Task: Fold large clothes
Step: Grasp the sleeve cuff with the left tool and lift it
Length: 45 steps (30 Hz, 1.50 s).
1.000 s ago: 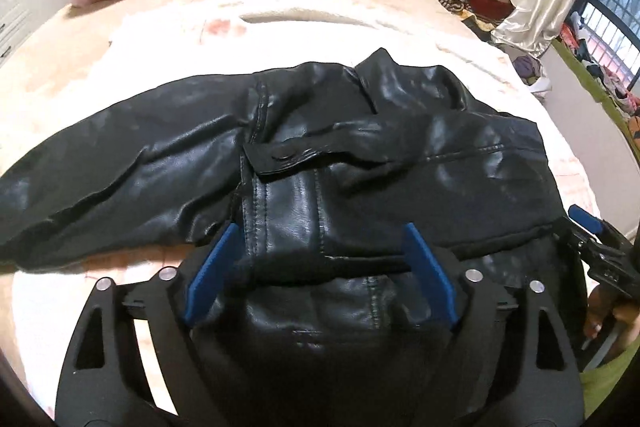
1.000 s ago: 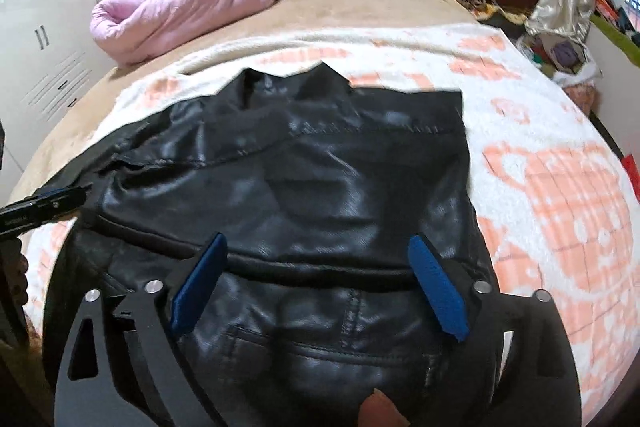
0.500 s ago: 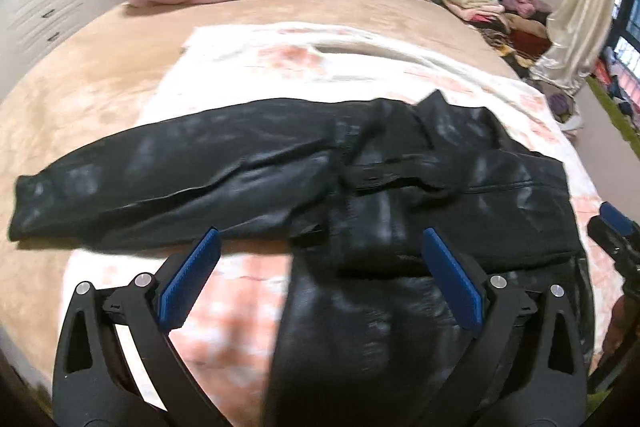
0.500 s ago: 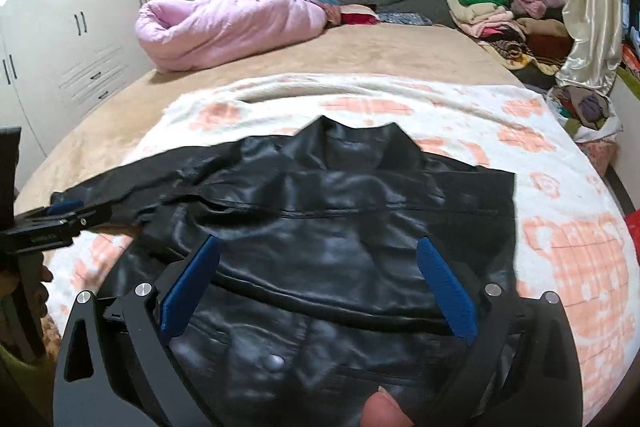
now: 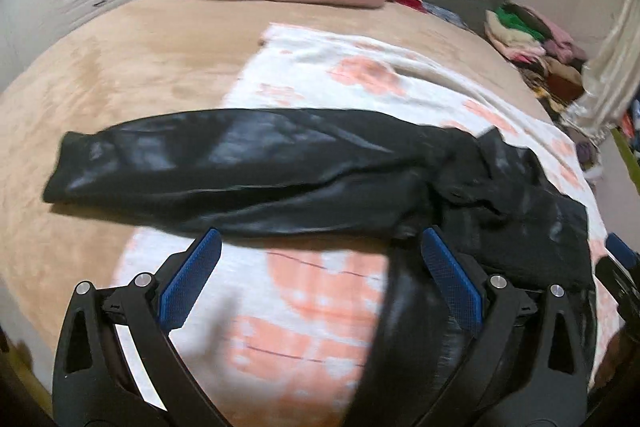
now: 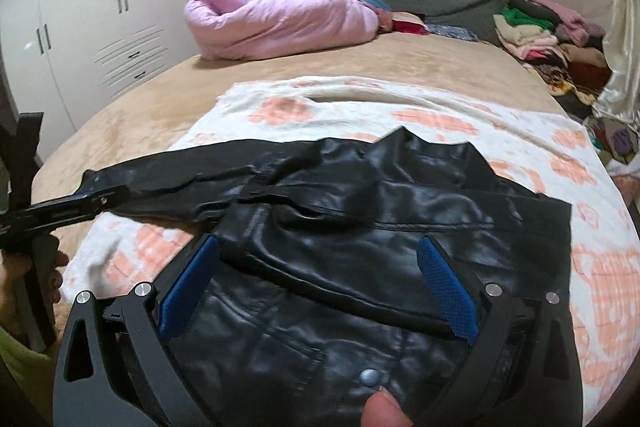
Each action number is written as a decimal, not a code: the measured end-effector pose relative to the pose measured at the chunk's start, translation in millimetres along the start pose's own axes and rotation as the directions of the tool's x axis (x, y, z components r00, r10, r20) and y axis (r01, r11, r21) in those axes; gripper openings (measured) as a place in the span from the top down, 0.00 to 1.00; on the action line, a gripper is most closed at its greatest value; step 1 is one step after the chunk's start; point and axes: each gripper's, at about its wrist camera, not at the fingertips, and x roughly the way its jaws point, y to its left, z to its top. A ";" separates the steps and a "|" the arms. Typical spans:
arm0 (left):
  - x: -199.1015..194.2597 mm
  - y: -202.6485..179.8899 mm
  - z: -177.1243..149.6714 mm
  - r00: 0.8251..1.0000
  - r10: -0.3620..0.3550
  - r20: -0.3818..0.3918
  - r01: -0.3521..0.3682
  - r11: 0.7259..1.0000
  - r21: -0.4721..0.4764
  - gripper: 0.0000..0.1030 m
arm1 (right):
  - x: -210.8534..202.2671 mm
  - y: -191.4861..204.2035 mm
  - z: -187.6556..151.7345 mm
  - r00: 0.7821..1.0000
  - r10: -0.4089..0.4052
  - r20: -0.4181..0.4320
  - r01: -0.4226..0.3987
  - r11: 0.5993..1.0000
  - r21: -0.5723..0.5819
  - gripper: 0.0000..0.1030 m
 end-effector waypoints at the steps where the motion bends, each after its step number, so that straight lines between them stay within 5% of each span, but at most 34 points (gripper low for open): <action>1: 0.5 7.9 0.0 1.000 0.014 -0.002 -0.014 1.000 -0.013 0.09 | 0.4 5.0 1.1 1.000 0.004 0.001 -0.004 1.000 -0.010 0.04; 13: 2.3 84.1 2.6 0.994 0.114 -0.003 -0.113 0.980 -0.161 0.09 | 15.6 73.1 18.3 0.998 0.069 0.004 -0.068 0.990 -0.122 0.04; 23: 16.1 139.0 3.5 0.993 0.118 -0.002 -0.111 0.931 -0.348 0.09 | 41.7 107.6 24.3 0.995 0.100 -0.018 -0.101 0.988 -0.114 0.04; 34: 46.2 202.2 1.8 0.991 0.130 -0.023 -0.120 0.811 -0.573 0.09 | 53.1 103.0 7.0 0.996 0.080 -0.043 -0.083 0.993 -0.089 0.04; 39: 49.5 214.4 7.2 0.991 0.136 0.009 -0.103 0.786 -0.610 0.09 | 47.8 83.0 0.8 0.998 0.042 -0.044 -0.045 0.997 -0.062 0.04; 42: 51.3 217.3 11.6 0.990 0.141 0.021 -0.099 0.783 -0.614 0.25 | 44.0 71.4 -0.5 0.999 0.030 -0.040 -0.031 0.999 -0.033 0.04; 45: 50.0 216.2 14.4 0.987 0.157 0.043 -0.101 0.797 -0.596 0.75 | 40.2 58.6 -3.0 0.999 0.021 -0.032 -0.021 1.000 0.001 0.04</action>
